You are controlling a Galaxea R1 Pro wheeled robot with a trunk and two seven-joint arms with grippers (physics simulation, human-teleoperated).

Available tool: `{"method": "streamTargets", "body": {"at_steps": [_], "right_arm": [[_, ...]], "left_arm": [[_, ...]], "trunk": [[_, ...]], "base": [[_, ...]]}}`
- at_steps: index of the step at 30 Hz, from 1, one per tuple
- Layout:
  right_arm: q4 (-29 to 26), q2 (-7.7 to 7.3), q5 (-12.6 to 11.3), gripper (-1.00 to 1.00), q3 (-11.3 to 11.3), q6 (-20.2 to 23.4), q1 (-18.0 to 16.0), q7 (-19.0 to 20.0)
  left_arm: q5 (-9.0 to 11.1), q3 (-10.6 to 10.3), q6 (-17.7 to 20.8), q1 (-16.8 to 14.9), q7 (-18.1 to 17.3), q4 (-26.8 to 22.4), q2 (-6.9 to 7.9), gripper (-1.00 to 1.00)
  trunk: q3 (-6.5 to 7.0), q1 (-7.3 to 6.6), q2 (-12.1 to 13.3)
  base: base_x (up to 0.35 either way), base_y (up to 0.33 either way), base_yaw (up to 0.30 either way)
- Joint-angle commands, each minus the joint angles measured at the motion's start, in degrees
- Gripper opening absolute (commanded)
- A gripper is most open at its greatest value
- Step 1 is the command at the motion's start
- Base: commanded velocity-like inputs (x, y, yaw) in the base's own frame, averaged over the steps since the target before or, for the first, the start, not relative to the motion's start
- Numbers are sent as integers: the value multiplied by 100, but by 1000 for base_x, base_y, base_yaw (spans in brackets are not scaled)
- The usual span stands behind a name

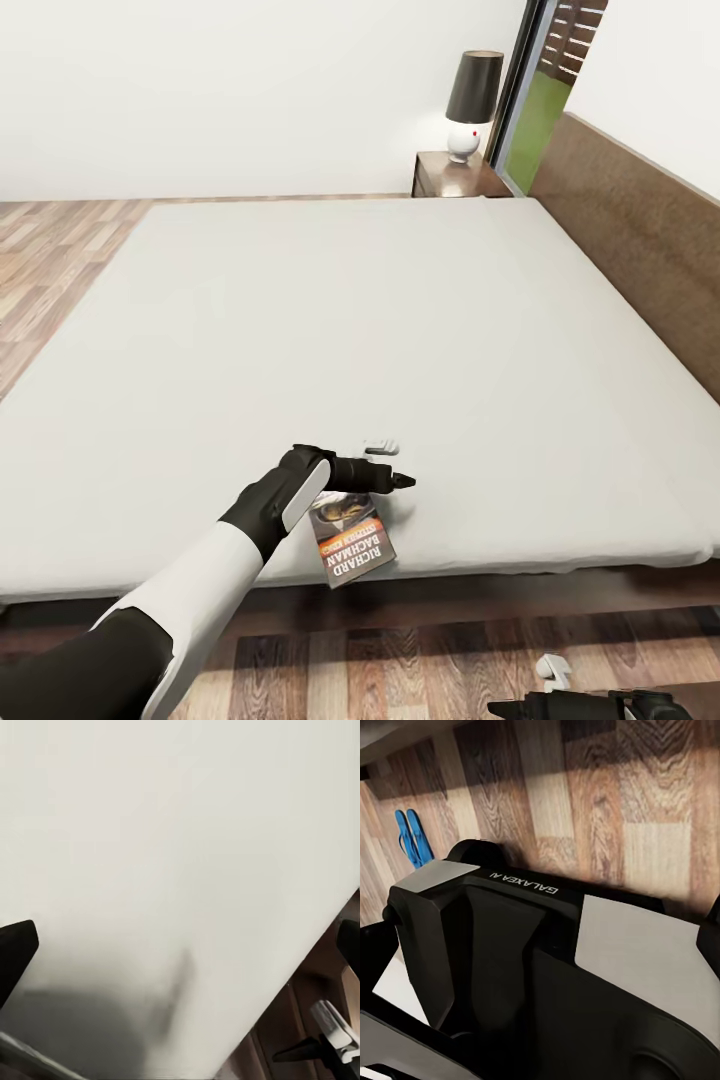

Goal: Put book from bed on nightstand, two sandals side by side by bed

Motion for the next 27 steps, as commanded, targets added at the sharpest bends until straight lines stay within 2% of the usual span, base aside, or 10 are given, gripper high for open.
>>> {"method": "streamTargets", "body": {"at_steps": [1, 19, 27], "right_arm": [[-2, -2, -45, 100, 2, 60, -1, 11], [-1, -2, -45, 100, 2, 60, -1, 10], [-2, -2, -45, 100, 2, 60, -1, 10]], "left_arm": [[-139, -8, -2, -1, 11, 25, 0, 100], [-139, -8, -6, 4, 11, 25, 0, 100], [-139, -8, -7, 1, 11, 25, 0, 100]], "trunk": [[-4, -2, -1], [-4, -2, -1], [-4, -2, -1]], "base": [[-175, 117, 0], [-35, 22, 0], [0, 172, 0]]}}
